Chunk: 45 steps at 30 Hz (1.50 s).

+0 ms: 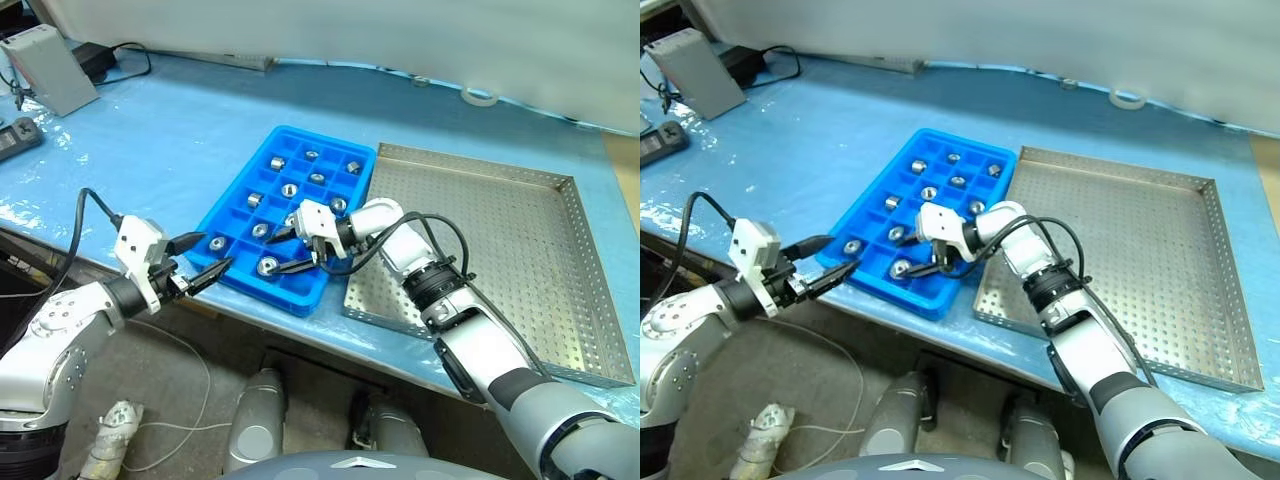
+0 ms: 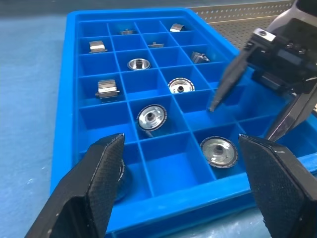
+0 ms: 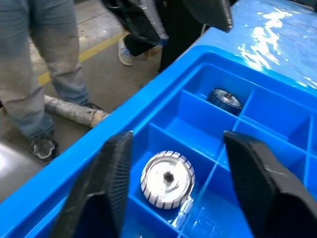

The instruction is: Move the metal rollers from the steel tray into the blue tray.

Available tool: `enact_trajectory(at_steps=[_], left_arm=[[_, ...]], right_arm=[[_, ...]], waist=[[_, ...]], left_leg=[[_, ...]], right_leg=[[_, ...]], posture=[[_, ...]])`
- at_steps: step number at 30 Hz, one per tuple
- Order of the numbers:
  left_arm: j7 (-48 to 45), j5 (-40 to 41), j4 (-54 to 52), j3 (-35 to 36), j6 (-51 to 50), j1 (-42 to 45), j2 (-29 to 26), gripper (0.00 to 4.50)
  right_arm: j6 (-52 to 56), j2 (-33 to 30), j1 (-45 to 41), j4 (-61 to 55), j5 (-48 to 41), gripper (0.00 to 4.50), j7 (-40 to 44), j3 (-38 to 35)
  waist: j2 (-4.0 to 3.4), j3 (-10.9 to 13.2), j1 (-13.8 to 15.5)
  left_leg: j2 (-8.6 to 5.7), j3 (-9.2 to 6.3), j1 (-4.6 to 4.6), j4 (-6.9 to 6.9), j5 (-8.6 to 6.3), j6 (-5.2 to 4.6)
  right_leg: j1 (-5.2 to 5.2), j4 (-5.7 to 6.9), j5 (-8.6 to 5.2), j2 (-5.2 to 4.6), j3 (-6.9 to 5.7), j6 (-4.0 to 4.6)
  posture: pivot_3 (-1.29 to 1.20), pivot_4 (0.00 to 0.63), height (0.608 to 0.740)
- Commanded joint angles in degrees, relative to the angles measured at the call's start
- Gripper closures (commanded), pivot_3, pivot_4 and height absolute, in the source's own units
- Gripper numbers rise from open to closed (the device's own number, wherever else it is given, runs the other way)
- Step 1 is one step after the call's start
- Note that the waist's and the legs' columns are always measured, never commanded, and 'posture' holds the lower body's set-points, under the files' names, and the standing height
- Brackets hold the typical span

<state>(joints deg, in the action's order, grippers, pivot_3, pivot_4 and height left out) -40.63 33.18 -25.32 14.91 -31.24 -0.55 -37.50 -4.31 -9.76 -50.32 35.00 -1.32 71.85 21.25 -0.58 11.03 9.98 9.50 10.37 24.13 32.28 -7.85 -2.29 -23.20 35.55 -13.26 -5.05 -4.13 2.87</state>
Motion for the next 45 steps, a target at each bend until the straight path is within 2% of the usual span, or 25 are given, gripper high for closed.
enact_trajectory(at_steps=[1,5,10,13,15,19,24,28,33,39,45], left_arm=[[0.4,0.7,-1.1,-1.6,-0.6,3.2,0.1,0.62],[-0.4,0.5,1.7,-5.1,-1.1,8.4,1.2,0.62],[-2.1,0.2,5.9,-11.0,-1.1,15.1,4.7,0.62],[-2.5,2.2,10.1,-13.2,-1.6,20.4,10.0,0.62],[-2.6,2.8,11.9,-14.2,-2.1,22.7,12.7,0.62],[-5.4,0.0,15.8,-19.4,0.4,25.7,17.1,0.62],[-8.1,-3.0,21.6,-24.2,4.5,28.2,22.3,0.62],[-10.1,-5.4,24.2,-26.5,8.0,27.5,24.7,0.62],[-14.4,-6.1,31.7,-24.8,11.2,29.8,23.8,0.62],[-19.1,-5.4,34.1,-22.5,12.6,28.6,20.9,0.62],[-21.6,-5.7,34.1,-21.4,13.6,26.3,19.5,0.62]], right_arm=[[0.5,-1.7,-2.3,-1.7,-1.3,1.33,-1.9,-3.5],[3.8,-7.8,-2.0,-7.0,-3.5,1.33,0.0,-6.8],[8.3,-20.8,2.6,-18.5,-5.7,1.33,4.8,-10.2],[9.0,-30.6,6.1,-21.7,-4.7,1.33,5.9,-13.5],[9.4,-34.9,8.0,-22.7,-4.9,1.33,6.0,-15.0],[12.2,-43.9,14.6,-26.3,-5.7,1.33,5.9,-19.3],[15.5,-52.0,29.0,-33.7,-7.6,1.33,5.4,-26.3],[18.1,-53.7,41.0,-41.0,-9.1,1.33,3.5,-31.9],[21.5,-52.6,49.4,-48.7,-10.7,1.33,0.5,-34.5],[22.2,-52.1,50.9,-49.0,-11.1,1.33,-1.7,-33.3],[20.9,-50.2,50.8,-46.9,-9.7,1.33,-3.9,-30.2]], waist=[[0.00,0.0,0.0],[0.00,0.0,-0.1],[0.04,0.0,-1.0],[0.04,0.0,-2.3],[0.04,0.0,-3.0],[0.03,0.0,-5.1],[0.02,0.0,-7.4],[-0.01,-0.1,-8.5],[-0.05,-0.1,-9.8],[-0.06,-0.1,-10.6],[-0.09,-0.1,-10.5]], left_leg=[[0.00,0.00,0.00,0.01,0.01,0.01],[-0.02,0.01,-0.04,0.08,0.04,0.06],[-0.05,0.02,-0.08,0.13,0.05,0.06],[-0.05,0.04,-0.07,0.17,0.03,0.01],[-0.06,0.04,-0.05,0.23,0.02,-0.02],[-0.03,0.07,-0.07,0.37,-0.07,-0.18],[0.01,0.10,-0.08,0.45,-0.09,-0.40],[0.01,0.12,-0.22,0.50,-0.16,-0.54],[0.03,0.14,-0.68,0.48,-0.25,-0.46],[-0.05,0.14,-0.81,0.49,-0.35,-0.61],[-0.13,0.14,-0.79,0.48,-0.49,-0.75]], right_leg=[[0.01,0.02,0.00,0.00,0.00,0.00],[0.06,0.10,0.01,0.00,0.02,0.00],[0.15,0.08,0.01,0.00,0.06,-0.01],[0.17,0.03,0.01,0.00,0.10,-0.01],[0.18,0.05,0.01,0.00,0.09,-0.01],[0.24,0.02,0.01,0.00,0.12,-0.01],[0.30,-0.07,0.01,0.01,0.12,-0.01],[0.53,-0.23,0.01,0.01,0.11,-0.02],[0.99,-0.37,-0.12,0.01,0.08,-0.27],[1.33,-0.81,-0.23,-0.01,0.09,-0.48],[1.43,-0.85,0.00,-0.04,0.12,-0.08]], posture=[[0.21,0.150,0.740],[0.14,0.150,0.740],[0.02,0.150,0.740],[-0.05,0.150,0.740],[-0.07,0.150,0.740],[-0.15,0.150,0.740],[-0.24,0.150,0.740],[-0.28,0.150,0.740],[-0.30,0.150,0.740],[-0.30,0.150,0.740],[-0.30,0.150,0.740]])
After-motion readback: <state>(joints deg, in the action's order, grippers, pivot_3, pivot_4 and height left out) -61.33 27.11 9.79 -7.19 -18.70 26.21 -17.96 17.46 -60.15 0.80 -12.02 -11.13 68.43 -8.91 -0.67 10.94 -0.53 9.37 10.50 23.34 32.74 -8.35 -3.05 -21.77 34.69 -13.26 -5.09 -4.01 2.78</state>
